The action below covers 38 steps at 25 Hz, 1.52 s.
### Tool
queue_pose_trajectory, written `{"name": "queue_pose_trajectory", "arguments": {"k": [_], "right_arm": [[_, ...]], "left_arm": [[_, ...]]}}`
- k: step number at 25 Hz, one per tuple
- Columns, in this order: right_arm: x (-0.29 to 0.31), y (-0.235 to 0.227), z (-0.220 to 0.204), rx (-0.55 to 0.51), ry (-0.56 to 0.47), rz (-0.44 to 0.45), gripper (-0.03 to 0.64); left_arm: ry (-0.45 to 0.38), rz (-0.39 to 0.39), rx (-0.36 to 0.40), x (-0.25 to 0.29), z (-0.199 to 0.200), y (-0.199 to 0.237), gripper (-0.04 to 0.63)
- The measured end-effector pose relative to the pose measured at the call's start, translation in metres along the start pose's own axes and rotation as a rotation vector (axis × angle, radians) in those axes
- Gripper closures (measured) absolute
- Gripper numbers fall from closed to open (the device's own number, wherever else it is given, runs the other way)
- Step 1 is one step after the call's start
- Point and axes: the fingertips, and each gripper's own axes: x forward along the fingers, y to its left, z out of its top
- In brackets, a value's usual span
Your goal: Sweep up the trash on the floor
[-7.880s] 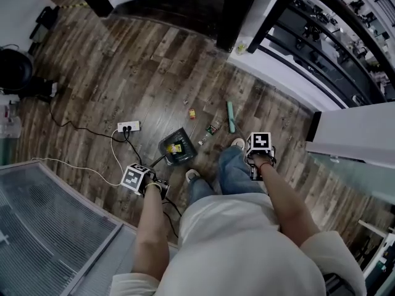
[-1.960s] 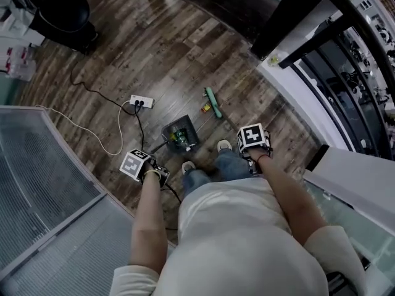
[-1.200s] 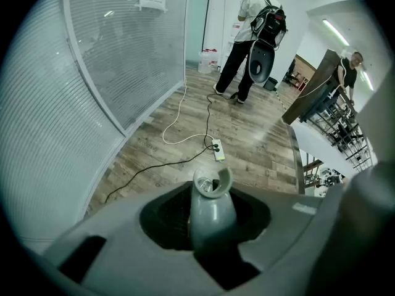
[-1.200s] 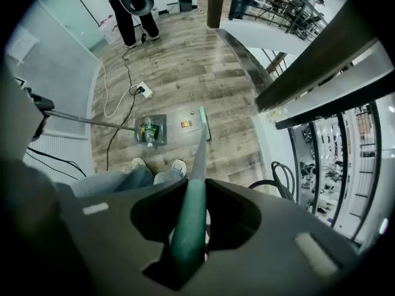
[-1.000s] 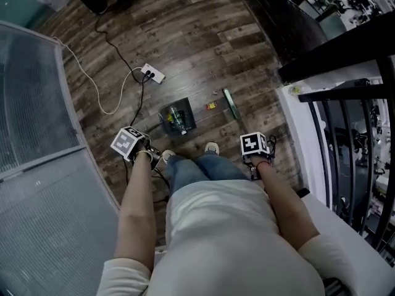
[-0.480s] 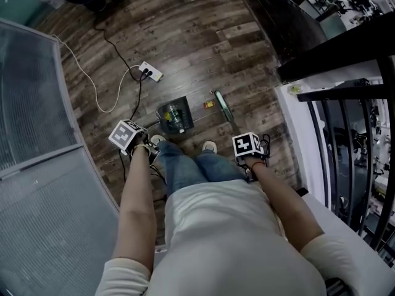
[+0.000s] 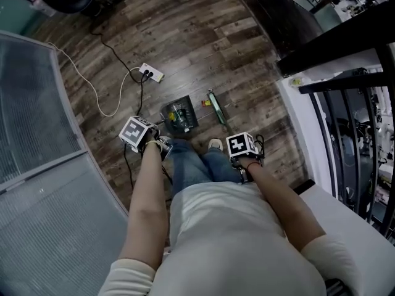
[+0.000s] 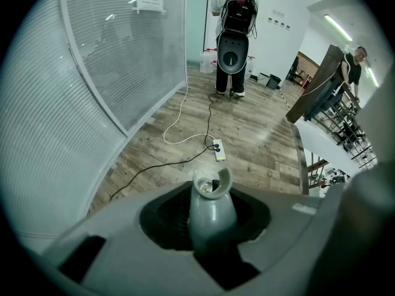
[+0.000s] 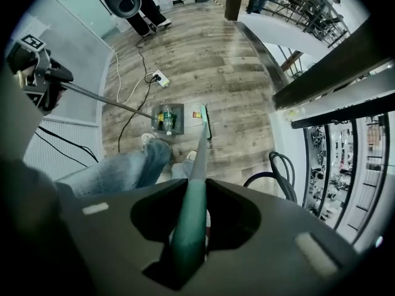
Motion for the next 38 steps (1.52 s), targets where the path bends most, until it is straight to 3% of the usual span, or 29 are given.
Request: {"name": "queue_pose_trajectory", "arguments": {"k": [8, 16, 23, 38], "right_arm": [[0.003, 0.035, -0.004, 0.021, 0.015, 0.099, 0.522], [0.002, 0.058, -0.010, -0.065, 0.044, 0.151, 0.522], [0.002, 0.061, -0.013, -0.101, 0.057, 0.136, 0.522], [-0.014, 0.065, -0.013, -0.125, 0.041, 0.190, 0.522]], "left_arm": [[0.002, -0.020, -0.017, 0.003, 0.004, -0.002, 0.482], [0.001, -0.029, -0.027, 0.002, 0.004, -0.006, 0.476], [-0.003, -0.037, -0.029, 0.002, 0.005, -0.007, 0.472], [0.000, -0.053, -0.031, 0.003, 0.005, -0.005, 0.468]]}}
